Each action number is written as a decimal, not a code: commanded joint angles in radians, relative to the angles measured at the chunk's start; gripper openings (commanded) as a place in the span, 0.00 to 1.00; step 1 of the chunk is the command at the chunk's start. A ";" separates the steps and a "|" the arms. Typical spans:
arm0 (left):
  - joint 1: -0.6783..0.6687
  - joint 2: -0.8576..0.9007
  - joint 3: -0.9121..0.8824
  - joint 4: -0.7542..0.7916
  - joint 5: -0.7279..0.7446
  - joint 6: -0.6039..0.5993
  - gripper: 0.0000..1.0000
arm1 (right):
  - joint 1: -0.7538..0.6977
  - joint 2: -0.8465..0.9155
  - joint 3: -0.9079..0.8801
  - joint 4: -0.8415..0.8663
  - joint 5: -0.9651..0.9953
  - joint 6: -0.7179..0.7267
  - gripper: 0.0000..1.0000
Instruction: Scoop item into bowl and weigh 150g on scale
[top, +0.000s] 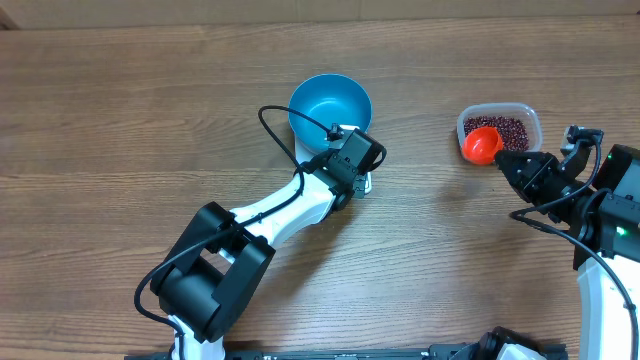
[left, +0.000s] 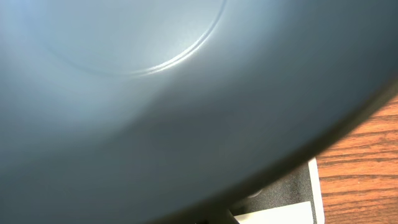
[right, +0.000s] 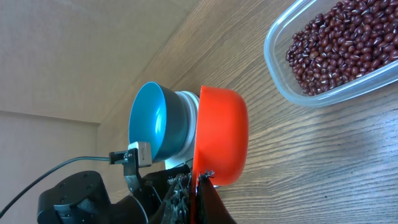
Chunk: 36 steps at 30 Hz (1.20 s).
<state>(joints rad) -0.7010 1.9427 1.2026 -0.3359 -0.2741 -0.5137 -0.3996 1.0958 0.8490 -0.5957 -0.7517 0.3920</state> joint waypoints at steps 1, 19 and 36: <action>-0.006 0.019 -0.005 0.005 -0.020 0.004 0.04 | -0.004 -0.012 0.018 0.002 0.003 -0.008 0.04; -0.005 0.041 -0.005 -0.012 0.074 0.001 0.04 | -0.004 -0.012 0.018 -0.002 0.003 -0.008 0.04; 0.002 0.039 0.008 -0.025 0.056 0.000 0.04 | -0.004 -0.012 0.018 -0.002 0.003 -0.008 0.04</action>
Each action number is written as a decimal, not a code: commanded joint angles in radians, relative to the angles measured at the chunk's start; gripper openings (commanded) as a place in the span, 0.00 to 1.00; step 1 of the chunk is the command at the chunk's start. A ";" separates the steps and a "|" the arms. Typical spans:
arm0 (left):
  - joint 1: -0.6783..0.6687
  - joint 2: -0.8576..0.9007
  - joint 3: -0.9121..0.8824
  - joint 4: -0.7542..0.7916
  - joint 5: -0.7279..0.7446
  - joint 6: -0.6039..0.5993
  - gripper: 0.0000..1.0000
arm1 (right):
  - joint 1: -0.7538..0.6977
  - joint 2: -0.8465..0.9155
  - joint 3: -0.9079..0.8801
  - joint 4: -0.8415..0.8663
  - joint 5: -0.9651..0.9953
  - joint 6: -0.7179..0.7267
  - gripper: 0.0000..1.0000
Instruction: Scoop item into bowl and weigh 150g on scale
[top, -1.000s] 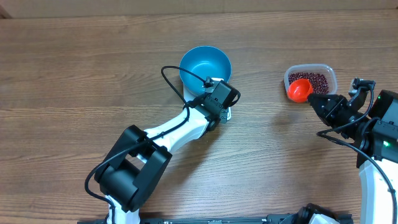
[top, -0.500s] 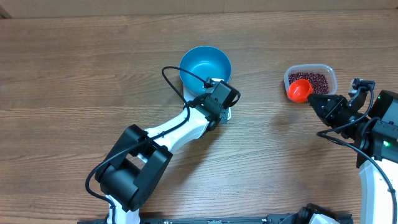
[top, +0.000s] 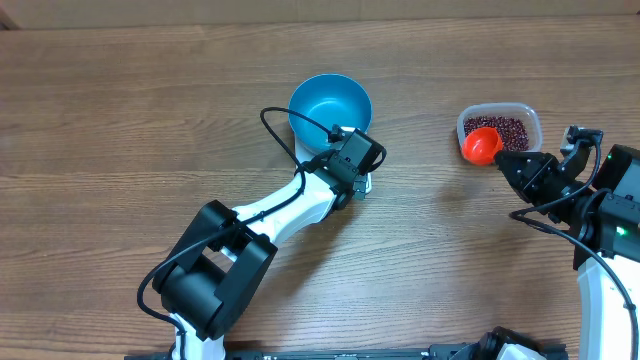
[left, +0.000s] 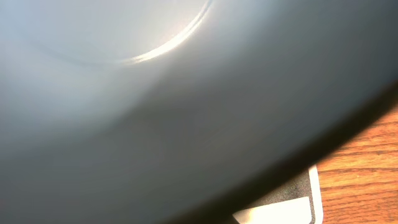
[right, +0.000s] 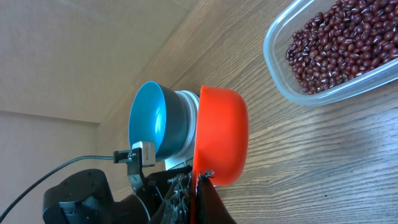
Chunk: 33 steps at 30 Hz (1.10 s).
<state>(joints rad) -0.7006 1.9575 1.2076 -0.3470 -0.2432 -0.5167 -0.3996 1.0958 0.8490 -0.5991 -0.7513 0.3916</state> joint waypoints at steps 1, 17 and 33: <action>0.002 0.021 0.009 -0.015 0.027 0.025 0.04 | -0.004 -0.012 0.018 0.002 0.003 -0.008 0.04; -0.066 -0.446 0.132 -0.249 0.082 0.332 0.04 | -0.004 -0.012 0.018 -0.016 0.003 -0.008 0.04; 0.259 -0.712 0.044 -0.402 0.261 0.447 0.04 | -0.004 -0.006 0.018 -0.016 0.025 -0.008 0.04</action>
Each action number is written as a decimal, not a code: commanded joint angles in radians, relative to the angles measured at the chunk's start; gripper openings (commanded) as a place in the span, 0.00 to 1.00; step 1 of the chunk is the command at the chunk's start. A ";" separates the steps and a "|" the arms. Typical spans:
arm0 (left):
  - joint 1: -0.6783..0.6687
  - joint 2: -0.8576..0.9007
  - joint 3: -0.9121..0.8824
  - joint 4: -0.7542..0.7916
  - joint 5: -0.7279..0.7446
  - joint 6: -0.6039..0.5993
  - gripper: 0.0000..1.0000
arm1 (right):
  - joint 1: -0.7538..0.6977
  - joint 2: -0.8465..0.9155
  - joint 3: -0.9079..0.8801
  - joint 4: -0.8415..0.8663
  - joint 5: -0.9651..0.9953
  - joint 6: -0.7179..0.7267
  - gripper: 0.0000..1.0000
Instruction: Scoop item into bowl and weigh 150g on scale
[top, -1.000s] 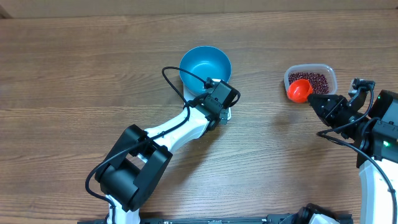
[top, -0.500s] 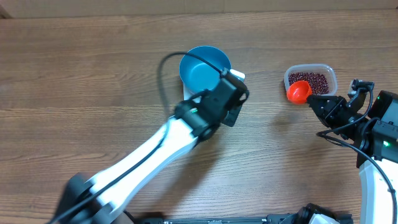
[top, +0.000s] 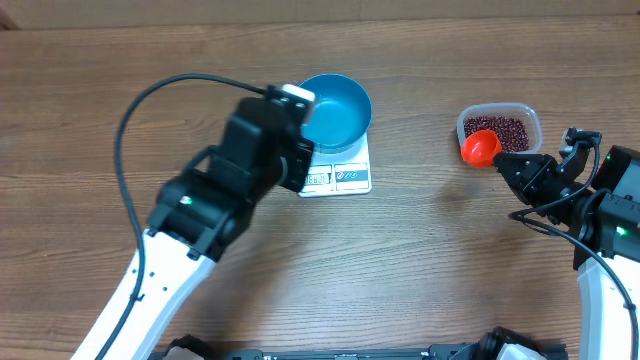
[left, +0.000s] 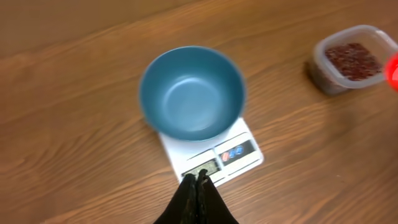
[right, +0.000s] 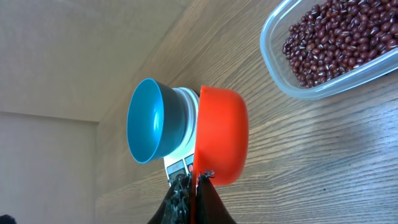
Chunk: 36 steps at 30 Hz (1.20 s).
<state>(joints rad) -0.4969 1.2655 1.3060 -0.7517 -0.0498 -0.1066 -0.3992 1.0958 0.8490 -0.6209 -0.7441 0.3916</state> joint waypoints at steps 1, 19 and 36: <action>0.073 -0.021 -0.072 0.015 0.085 0.041 0.05 | -0.004 -0.005 0.018 0.005 0.018 -0.008 0.04; 0.156 -0.016 -0.256 0.094 0.234 0.293 0.52 | -0.004 -0.005 0.018 -0.003 0.115 -0.022 0.04; 0.156 -0.016 -0.256 0.042 0.233 0.294 1.00 | -0.004 -0.007 0.018 -0.138 0.175 -0.093 0.04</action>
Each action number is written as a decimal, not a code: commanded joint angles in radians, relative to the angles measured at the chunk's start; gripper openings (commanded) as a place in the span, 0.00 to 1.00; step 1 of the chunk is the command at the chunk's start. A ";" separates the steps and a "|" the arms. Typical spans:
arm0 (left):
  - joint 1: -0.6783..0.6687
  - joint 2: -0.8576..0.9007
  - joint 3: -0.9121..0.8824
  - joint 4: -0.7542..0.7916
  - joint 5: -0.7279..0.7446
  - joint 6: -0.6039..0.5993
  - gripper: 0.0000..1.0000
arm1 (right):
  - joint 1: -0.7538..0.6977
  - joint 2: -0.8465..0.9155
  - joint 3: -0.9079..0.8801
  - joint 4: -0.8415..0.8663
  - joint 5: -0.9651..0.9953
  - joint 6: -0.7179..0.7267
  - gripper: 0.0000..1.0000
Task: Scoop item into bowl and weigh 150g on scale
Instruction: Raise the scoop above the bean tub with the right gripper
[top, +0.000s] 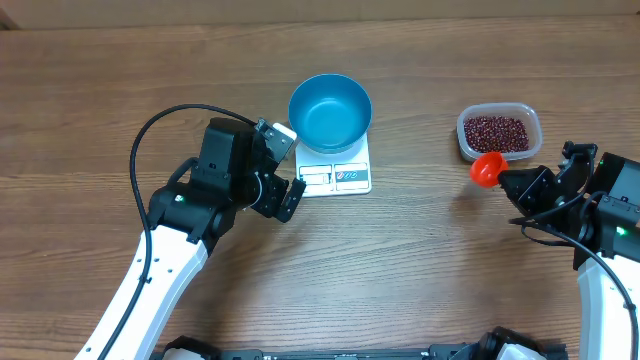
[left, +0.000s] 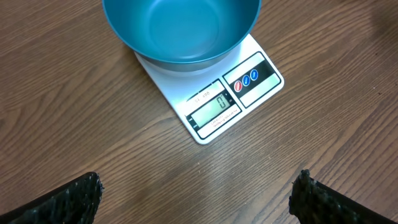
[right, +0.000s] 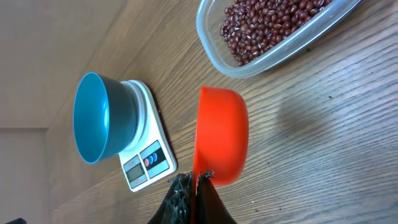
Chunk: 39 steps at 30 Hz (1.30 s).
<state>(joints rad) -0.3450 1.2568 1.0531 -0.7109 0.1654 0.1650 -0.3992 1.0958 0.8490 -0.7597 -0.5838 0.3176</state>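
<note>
The blue bowl (top: 330, 108) stands empty on the white scale (top: 337, 177), whose display (left: 215, 106) reads 0. My left gripper (top: 287, 181) hangs just left of the scale, open wide, with bare table between its fingers (left: 73, 198). A clear tub of red beans (top: 498, 131) sits at the right. My right gripper (top: 503, 179) is shut on the handle of an orange scoop (top: 487, 168), held on edge just in front of the tub. In the right wrist view the scoop (right: 221, 143) shows no beans.
The wooden table (top: 450, 270) carries only the scale, bowl and bean tub. The left arm's black cable (top: 160, 125) loops over the table left of the bowl. The tub (right: 267, 28) lies beyond the scoop, with the scale (right: 147, 163) off to its left.
My left gripper was shut and high over the scale's front; now it is open wide and lower beside the scale. My right gripper has carried the scoop nearer the table's front, off the tub.
At first my left gripper was pressed close against the scale under the bowl, its camera filled by the bowl's underside. Later it was drawn back and shut, and now it is open. My right gripper held the scoop at the tub's edge throughout, then shifted away from it.
</note>
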 joint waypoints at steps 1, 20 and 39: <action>0.004 -0.008 -0.003 0.001 0.018 0.022 1.00 | -0.004 -0.008 0.019 -0.002 0.015 -0.029 0.04; 0.004 -0.008 -0.003 0.001 0.010 0.022 1.00 | -0.004 -0.006 0.396 -0.254 0.261 -0.238 0.04; 0.004 -0.008 -0.003 0.001 0.010 0.022 0.99 | 0.039 0.248 0.652 -0.393 0.250 -0.261 0.04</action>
<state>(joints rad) -0.3450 1.2568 1.0531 -0.7109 0.1650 0.1654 -0.3649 1.3067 1.3983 -1.1381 -0.3340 0.0818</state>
